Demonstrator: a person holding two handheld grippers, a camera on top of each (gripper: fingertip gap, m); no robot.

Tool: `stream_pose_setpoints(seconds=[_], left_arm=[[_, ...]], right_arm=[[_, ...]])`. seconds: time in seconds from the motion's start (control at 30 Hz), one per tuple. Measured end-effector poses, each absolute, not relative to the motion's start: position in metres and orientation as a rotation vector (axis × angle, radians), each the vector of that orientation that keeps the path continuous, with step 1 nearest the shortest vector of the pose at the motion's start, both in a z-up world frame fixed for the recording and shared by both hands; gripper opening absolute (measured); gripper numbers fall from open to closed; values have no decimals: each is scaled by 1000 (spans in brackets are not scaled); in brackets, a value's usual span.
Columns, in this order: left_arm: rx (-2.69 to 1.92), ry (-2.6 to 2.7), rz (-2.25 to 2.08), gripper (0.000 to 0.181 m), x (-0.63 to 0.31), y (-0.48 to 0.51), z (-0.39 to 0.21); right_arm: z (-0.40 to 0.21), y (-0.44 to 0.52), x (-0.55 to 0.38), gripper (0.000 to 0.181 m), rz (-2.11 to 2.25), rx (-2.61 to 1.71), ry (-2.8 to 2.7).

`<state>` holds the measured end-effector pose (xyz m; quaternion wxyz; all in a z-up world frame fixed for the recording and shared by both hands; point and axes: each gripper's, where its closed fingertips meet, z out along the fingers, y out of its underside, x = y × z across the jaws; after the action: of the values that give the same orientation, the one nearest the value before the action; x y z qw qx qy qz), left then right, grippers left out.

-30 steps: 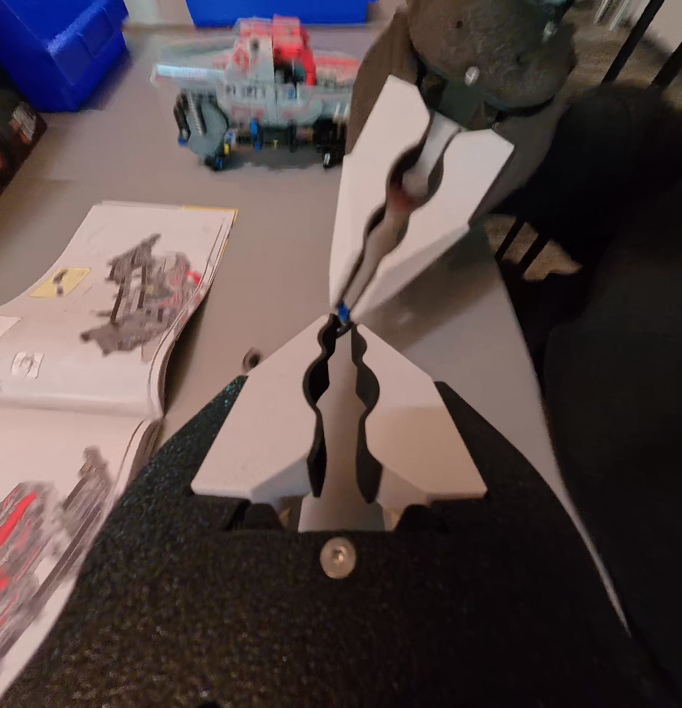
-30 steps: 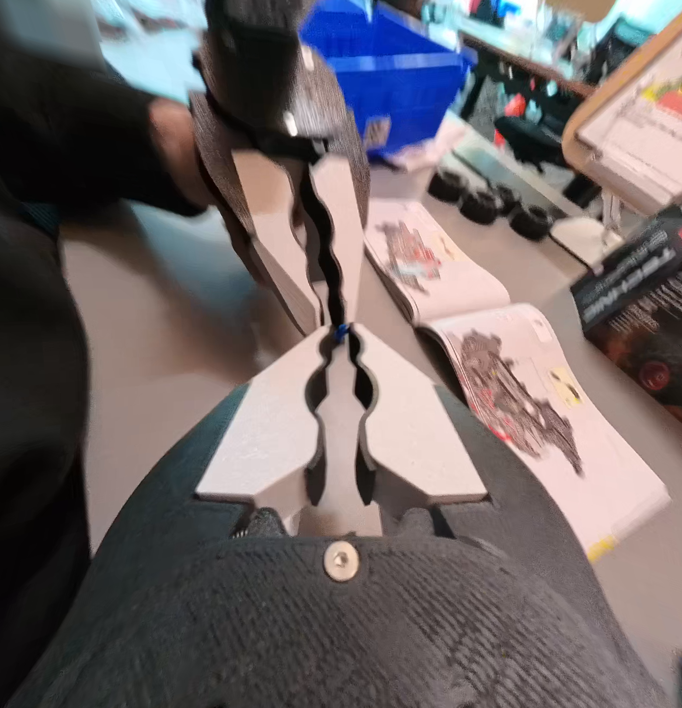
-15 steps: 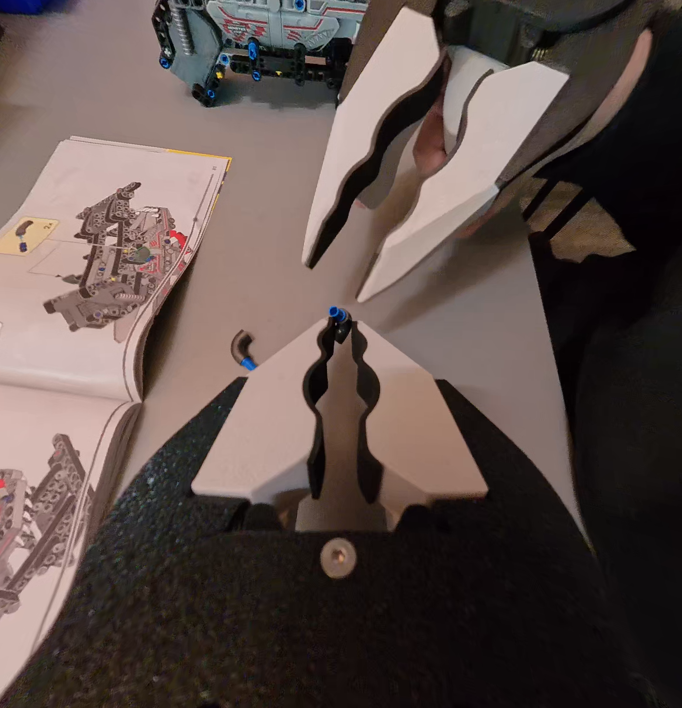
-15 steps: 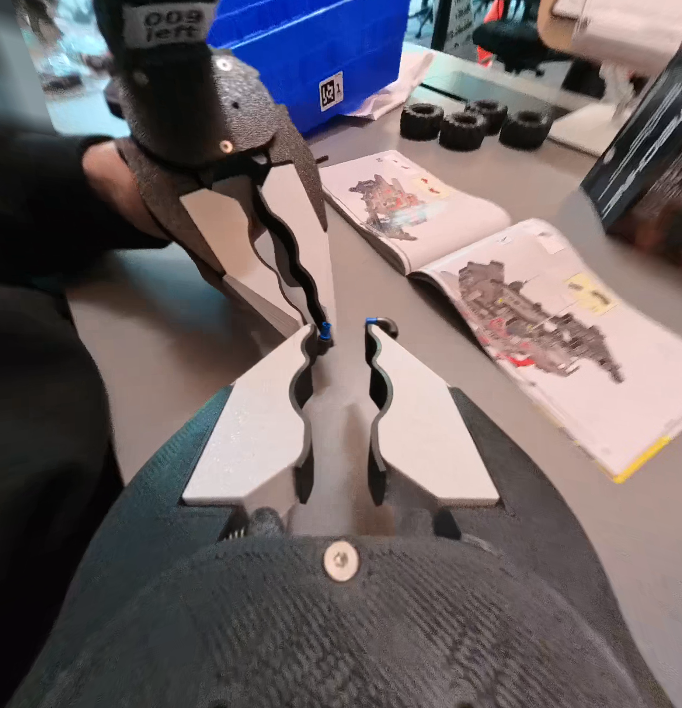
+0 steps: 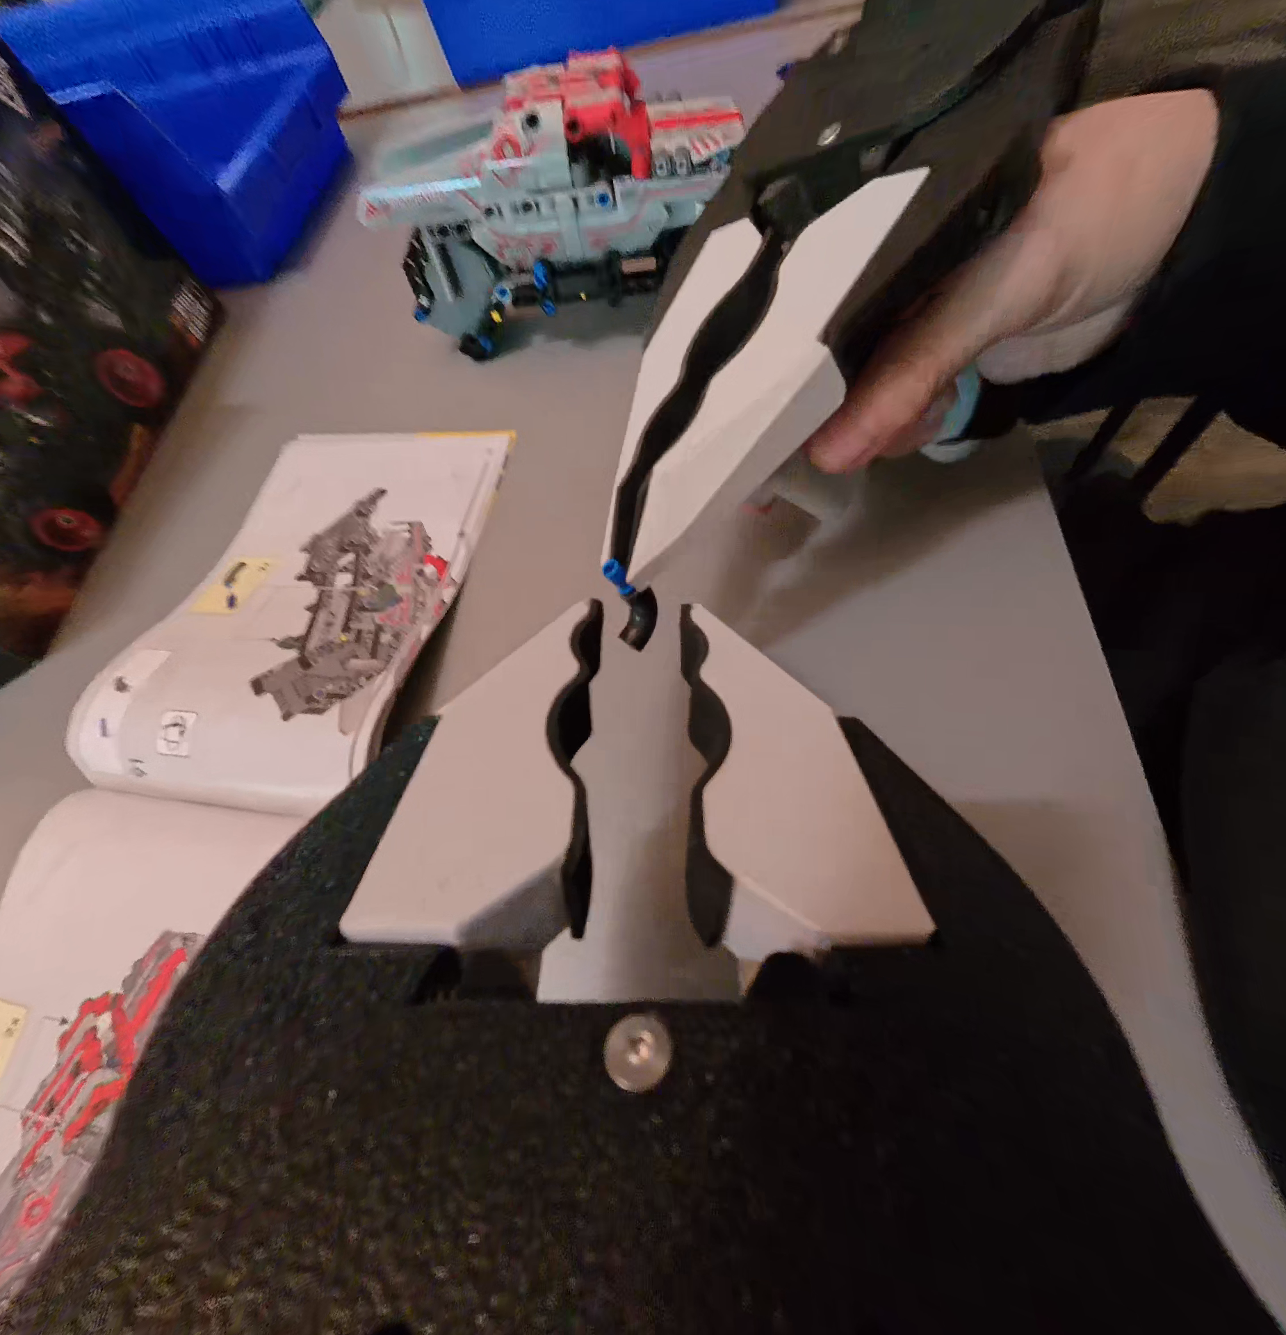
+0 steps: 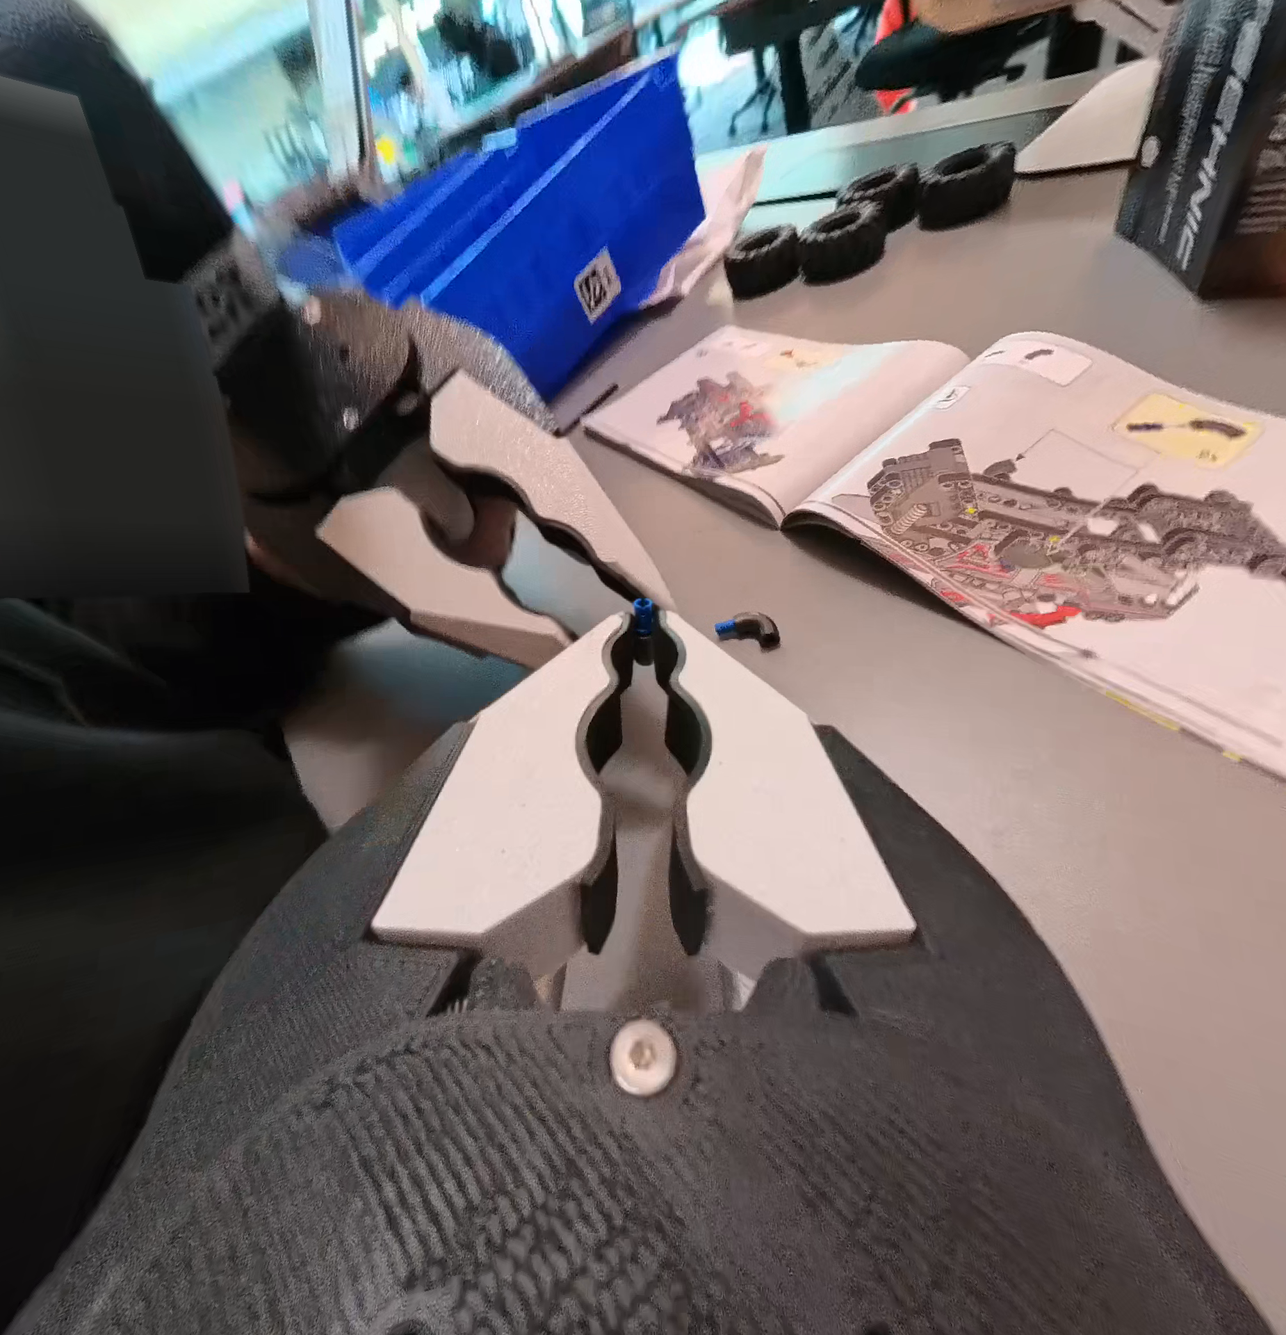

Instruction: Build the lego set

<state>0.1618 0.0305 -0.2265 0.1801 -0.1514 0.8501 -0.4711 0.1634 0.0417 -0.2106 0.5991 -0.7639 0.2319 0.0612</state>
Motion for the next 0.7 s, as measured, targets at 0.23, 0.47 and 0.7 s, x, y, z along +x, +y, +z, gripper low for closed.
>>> stream_pose_setpoints(seconds=[0.23,0.47,0.7], left_arm=[[-264,2393,-1289,16,155,17,-235],[-285,2526,-1174,6,153,13,-256],[-448,2734,-866,7,140,32,-277]], right_arm=[[-216,34,156,4,312,-1654,733],[-231,15,147,17,248,-1784,746],[-164,-115,223,37,-897,-1883,756]])
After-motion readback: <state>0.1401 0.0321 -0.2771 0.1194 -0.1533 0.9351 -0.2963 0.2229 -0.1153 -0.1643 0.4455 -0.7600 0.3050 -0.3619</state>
